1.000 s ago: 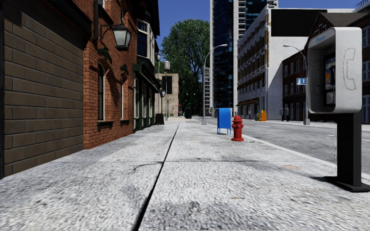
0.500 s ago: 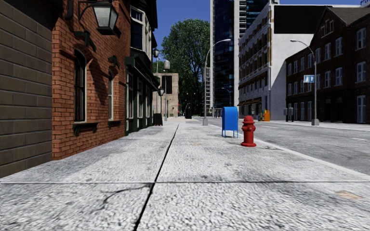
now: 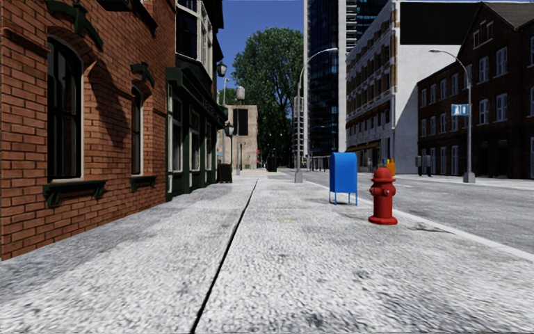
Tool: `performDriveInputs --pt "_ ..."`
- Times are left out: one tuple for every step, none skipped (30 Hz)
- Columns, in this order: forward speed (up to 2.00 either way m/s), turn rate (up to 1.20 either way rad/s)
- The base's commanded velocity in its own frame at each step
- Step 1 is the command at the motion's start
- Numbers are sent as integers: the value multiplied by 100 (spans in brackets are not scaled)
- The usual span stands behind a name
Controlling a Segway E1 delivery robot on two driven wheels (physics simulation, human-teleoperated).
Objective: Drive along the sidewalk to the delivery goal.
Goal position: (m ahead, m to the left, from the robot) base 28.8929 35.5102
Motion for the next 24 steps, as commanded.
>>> performDriveInputs --pt "200 0" --pt "200 0" --pt "200 0" --pt "200 0" --pt "200 0" --pt "200 0" --pt "200 0" --pt "200 0" --pt "200 0" --pt "200 0" --pt "200 0" --pt "200 0" --pt "200 0" --pt "200 0" --pt "200 0" --pt "200 0" --pt "200 0" --pt "200 0" --pt "200 0" --pt "200 0" --pt "200 0" --pt "200 0" --pt "200 0" --pt "200 0"
